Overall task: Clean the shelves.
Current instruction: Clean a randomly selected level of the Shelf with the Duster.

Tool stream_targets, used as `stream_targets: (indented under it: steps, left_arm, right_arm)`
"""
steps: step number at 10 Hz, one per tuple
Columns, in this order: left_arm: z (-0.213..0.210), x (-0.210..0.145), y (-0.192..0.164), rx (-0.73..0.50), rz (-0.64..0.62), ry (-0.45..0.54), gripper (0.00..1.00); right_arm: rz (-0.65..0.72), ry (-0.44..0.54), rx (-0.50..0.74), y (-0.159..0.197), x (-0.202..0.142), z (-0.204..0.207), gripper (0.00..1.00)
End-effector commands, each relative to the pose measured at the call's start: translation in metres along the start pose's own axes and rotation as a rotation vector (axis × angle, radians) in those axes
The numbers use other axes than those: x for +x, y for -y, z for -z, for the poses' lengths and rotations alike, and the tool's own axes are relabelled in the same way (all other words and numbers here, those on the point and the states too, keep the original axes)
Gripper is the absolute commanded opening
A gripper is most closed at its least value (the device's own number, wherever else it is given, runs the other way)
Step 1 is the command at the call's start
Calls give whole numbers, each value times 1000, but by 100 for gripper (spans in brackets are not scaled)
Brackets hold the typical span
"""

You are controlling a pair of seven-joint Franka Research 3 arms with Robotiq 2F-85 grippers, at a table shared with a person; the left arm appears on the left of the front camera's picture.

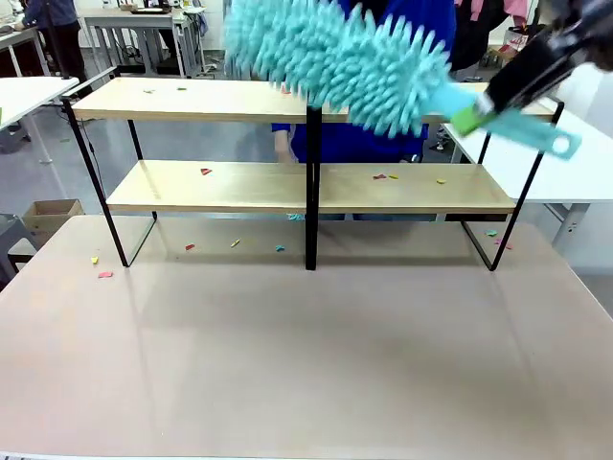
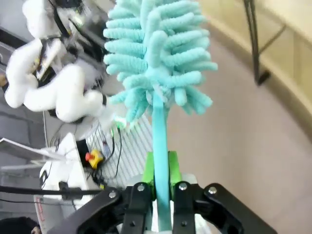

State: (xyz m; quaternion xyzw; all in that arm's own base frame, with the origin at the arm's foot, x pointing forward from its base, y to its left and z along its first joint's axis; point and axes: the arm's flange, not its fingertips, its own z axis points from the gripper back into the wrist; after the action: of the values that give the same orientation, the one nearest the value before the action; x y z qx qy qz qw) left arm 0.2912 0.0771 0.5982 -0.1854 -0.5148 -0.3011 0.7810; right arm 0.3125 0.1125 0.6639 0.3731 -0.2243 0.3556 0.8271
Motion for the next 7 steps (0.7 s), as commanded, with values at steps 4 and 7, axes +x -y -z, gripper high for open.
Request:
stream_targets:
  steps: [4, 7]
  left_arm:
    - [1, -1, -1, -10, 6, 9, 100]
    - [1, -1, -1, -10, 6, 9, 100]
  right_arm:
    - [0, 0, 0, 0, 0, 0, 12]
    - [28, 13, -36, -2, 1, 17, 12]
